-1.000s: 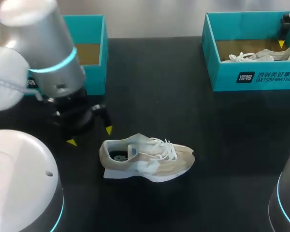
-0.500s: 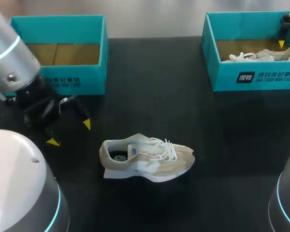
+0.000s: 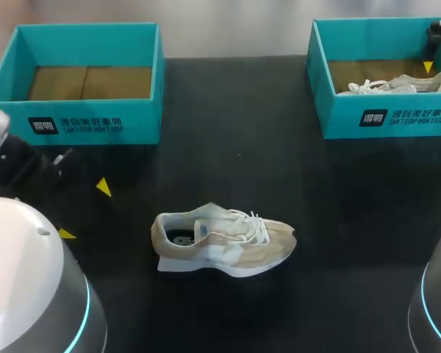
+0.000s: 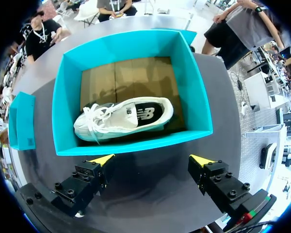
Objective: Take the shoe out of the shoebox, open the shoe tongue, remove and reinsert the insole, then place the shoe into the shoebox
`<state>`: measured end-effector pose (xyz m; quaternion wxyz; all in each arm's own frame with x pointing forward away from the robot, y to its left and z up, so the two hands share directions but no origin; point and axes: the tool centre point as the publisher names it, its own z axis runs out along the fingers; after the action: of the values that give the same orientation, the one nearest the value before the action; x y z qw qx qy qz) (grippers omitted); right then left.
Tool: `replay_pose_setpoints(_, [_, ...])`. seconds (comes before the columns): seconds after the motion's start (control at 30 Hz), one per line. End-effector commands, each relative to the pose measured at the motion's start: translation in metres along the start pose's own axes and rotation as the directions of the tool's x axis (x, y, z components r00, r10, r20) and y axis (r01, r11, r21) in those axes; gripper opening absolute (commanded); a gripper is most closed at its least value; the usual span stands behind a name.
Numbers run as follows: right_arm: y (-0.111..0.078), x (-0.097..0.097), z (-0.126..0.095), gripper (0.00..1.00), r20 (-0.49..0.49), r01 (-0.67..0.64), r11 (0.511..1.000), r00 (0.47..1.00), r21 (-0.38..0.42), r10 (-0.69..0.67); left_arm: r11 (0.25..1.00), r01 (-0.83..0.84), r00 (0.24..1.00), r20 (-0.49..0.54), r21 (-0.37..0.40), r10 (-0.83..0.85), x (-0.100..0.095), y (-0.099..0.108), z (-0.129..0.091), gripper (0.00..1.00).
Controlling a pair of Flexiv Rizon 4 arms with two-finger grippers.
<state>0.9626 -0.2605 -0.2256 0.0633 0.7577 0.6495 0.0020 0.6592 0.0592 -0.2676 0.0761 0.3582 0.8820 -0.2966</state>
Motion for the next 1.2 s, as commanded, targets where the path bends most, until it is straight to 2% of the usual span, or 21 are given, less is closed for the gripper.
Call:
replay_pose_setpoints(0.03, [0.0,0.0,0.0,1.0,0.001,0.0,1.0,1.0,-0.001,0.0,0.88,0.412,0.892,0.093,0.237,-0.443,0.003,0.01,0.002,1.0])
replay_pose_setpoints(0.3, [0.0,0.0,0.0,1.0,0.001,0.0,1.0,1.0,-0.001,0.0,0.88,0.412,0.892,0.093,0.237,-0.443,0.003,0.01,0.002,1.0])
replay_pose_setpoints(0.33, [0.0,0.0,0.0,1.0,0.001,0.0,1.0,1.0,-0.001,0.0,0.859,0.475,0.853,0.14,0.191,-0.502,0.0,0.015,0.009,1.0])
replay_pose_setpoints(0.37, [0.0,0.0,0.0,1.0,0.001,0.0,1.0,1.0,-0.001,0.0,0.835,0.509,0.831,0.134,0.209,-0.54,0.0,0.02,0.015,1.0])
replay_pose_setpoints(0.47, [0.0,0.0,0.0,1.0,0.001,0.0,1.0,1.0,-0.001,0.0,0.705,0.627,0.726,0.079,0.331,-0.683,0.005,0.033,0.023,1.0])
replay_pose_setpoints(0.5, [0.0,0.0,0.0,1.0,0.001,0.0,1.0,1.0,-0.001,0.0,0.667,0.666,0.684,0.082,0.333,-0.725,0.006,0.037,0.026,1.0])
replay_pose_setpoints(0.87, [0.0,0.0,0.0,1.0,0.001,0.0,1.0,1.0,-0.001,0.0,0.584,0.638,0.654,0.047,0.502,-0.755,0.033,0.043,0.04,1.0])
replay_pose_setpoints(1.1, [0.0,0.0,0.0,1.0,0.001,0.0,1.0,1.0,-0.001,0.0,0.568,0.581,0.664,0.064,0.583,-0.745,0.05,0.051,0.058,1.0])
replay_pose_setpoints(1.17, [0.0,0.0,0.0,1.0,0.001,0.0,1.0,1.0,-0.001,0.0,0.541,0.604,0.638,0.052,0.585,-0.769,0.05,0.053,0.06,1.0])
replay_pose_setpoints(1.2, [0.0,0.0,0.0,1.0,0.001,0.0,1.0,1.0,-0.001,0.0,0.509,0.66,0.599,0.023,0.552,-0.801,0.046,0.054,0.057,1.0])
